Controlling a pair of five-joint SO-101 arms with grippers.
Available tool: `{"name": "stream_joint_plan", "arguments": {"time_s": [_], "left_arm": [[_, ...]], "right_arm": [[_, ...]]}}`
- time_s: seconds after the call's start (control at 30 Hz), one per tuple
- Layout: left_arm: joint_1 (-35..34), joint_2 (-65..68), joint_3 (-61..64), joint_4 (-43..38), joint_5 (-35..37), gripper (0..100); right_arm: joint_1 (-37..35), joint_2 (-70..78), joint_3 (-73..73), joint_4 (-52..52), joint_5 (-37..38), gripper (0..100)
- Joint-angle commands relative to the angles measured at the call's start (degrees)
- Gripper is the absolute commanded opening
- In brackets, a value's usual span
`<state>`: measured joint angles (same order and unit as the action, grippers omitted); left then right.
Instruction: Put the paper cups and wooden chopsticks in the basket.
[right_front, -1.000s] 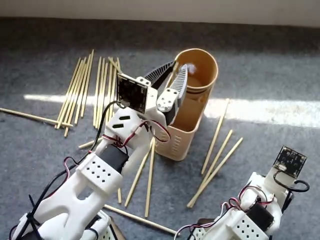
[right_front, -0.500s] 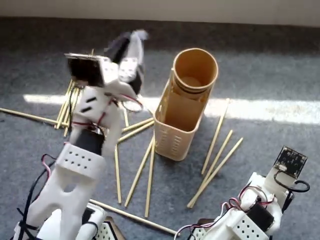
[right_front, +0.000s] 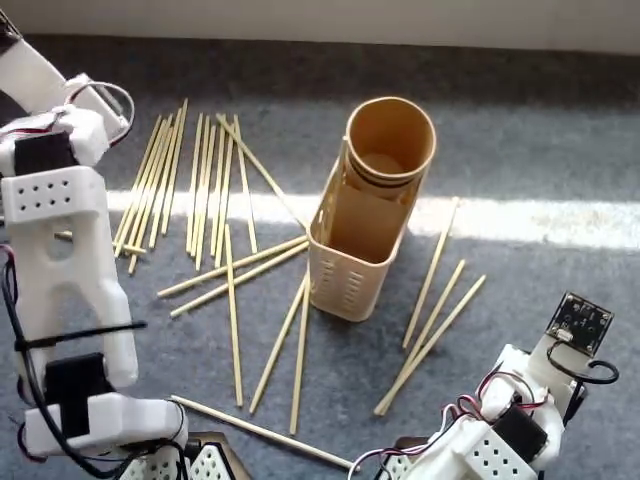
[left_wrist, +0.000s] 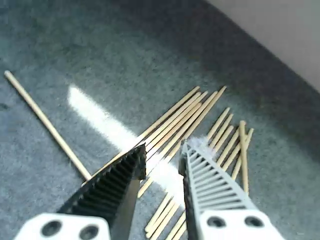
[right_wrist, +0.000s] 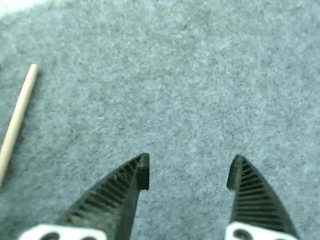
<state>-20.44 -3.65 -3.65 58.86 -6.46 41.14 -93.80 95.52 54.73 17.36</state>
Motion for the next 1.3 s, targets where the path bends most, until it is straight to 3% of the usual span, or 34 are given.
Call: {"name": "stream_joint_plan", "arguments": {"time_s": [0.0, 0.1, 0.33, 0.6, 0.87, 1.27], "left_arm": [[-4.0, 3.6, -6.4, 7.2, 0.4, 14], [-3.7, 4.5, -7.2, 8.6, -4.8, 14], [0.7, 17.9, -16.7, 23.0, -16.7, 23], [-3.7, 44.2, -45.4, 33.8, -17.1, 23], [-0.6, 65.8, -72.0, 41.1, -17.0, 26], [3.9, 76.1, -74.1, 40.8, -16.8, 25]], "right_arm": [[-0.4, 0.4, 7.4, 0.3, -0.4, 25.5], [-0.4, 0.4, 7.4, 0.3, -0.4, 25.5], [-0.3, 0.4, 7.4, 0.3, -0.4, 25.5], [-0.2, 0.4, 7.4, 0.3, -0.4, 25.5], [-0.2, 0.4, 7.4, 0.3, -0.4, 25.5], [-0.2, 0.4, 7.4, 0.3, -0.4, 25.5]]}}
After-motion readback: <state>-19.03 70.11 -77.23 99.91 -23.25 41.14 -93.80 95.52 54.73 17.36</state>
